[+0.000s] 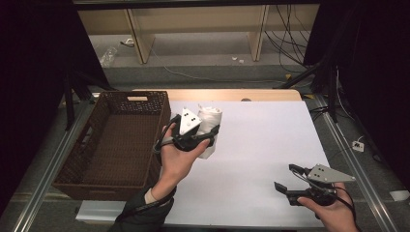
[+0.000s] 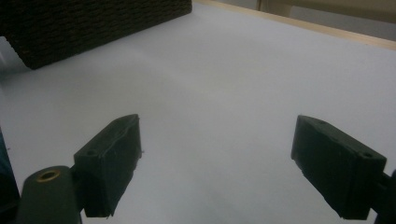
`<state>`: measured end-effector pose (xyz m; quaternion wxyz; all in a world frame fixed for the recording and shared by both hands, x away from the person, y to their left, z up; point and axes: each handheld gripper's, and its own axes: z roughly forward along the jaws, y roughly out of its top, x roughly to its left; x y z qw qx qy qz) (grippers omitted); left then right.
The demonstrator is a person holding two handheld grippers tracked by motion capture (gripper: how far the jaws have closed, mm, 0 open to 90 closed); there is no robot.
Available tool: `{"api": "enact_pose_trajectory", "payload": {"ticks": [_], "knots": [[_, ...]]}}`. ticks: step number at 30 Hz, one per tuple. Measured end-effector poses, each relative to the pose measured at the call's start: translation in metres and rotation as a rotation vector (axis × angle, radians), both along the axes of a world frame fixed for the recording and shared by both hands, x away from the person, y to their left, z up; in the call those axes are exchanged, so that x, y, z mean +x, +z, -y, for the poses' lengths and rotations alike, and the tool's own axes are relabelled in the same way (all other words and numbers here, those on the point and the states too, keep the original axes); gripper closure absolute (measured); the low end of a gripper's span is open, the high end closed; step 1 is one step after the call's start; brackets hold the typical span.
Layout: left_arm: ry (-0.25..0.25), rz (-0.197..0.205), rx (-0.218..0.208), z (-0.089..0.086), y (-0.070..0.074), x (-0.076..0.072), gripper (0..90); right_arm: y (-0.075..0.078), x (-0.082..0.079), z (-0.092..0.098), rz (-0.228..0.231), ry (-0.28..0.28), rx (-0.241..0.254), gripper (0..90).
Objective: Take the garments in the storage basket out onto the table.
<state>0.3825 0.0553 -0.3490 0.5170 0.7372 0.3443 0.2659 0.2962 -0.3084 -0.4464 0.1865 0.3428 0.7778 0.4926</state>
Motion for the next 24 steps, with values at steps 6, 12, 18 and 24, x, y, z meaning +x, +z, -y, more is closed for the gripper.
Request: {"api": "enact_pose_trajectory", "payload": {"ticks": [6, 12, 18, 24], "knots": [[-0.009, -0.007, 0.0, 0.0039, -0.0018, 0.0001, 41.8, 0.0, 0.0, 0.0001, -0.001, 0.0, 0.001, 16.7], [-0.014, -0.007, 0.003, 0.0062, -0.0027, 0.0, 41.7, 0.0001, 0.0, 0.0003, 0.001, -0.001, -0.002, 16.7], [-0.019, -0.009, 0.005, 0.0079, -0.0037, -0.0001, 41.7, 0.0002, 0.0, 0.0003, 0.0, -0.001, -0.002, 16.6], [-0.019, -0.009, -0.001, 0.0089, -0.0049, 0.0, 41.6, 0.0001, 0.0002, 0.0005, 0.003, 0.002, -0.003, 16.6]]}}
